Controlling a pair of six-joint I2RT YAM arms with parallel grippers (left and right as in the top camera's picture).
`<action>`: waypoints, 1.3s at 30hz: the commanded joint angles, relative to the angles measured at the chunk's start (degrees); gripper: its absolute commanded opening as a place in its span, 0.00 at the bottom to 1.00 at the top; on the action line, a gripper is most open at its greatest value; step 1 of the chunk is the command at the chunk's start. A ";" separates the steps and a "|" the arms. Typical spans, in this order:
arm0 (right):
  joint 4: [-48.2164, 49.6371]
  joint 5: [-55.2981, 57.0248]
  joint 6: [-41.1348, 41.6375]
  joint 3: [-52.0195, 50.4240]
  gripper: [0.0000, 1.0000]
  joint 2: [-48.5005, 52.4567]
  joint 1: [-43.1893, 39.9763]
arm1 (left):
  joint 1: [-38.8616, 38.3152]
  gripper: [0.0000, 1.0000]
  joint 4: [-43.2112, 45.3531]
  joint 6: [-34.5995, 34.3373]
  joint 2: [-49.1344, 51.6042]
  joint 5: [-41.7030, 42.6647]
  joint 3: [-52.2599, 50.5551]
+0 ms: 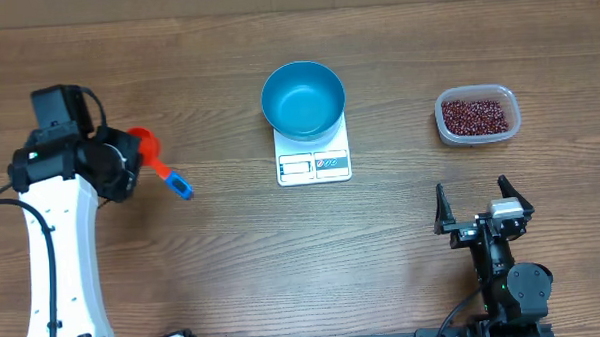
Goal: Scoop item into bowl and weigh 150g on scale
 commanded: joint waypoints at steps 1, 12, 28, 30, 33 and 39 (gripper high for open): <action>0.42 -0.11 0.26 -0.61 1.00 -0.22 0.28 | -1.81 0.04 -1.60 -2.69 -1.40 0.61 0.22; 1.99 -18.69 6.49 -0.61 1.00 -0.22 0.28 | -8.57 0.04 -0.72 -4.26 -1.33 0.61 0.20; 4.74 -33.35 26.99 4.15 1.00 0.37 0.28 | -13.75 0.04 2.49 -7.15 -1.33 3.93 0.20; 4.59 -34.29 27.78 6.27 1.00 1.97 0.28 | -13.75 0.04 2.54 -8.26 -1.33 5.22 0.20; 3.96 -36.15 27.96 9.99 1.00 6.23 0.26 | -13.75 0.04 2.56 -8.35 -1.33 6.88 0.20; 0.02 -41.46 27.91 21.57 1.00 21.97 0.26 | -13.75 0.05 2.49 -13.11 -1.33 7.13 0.20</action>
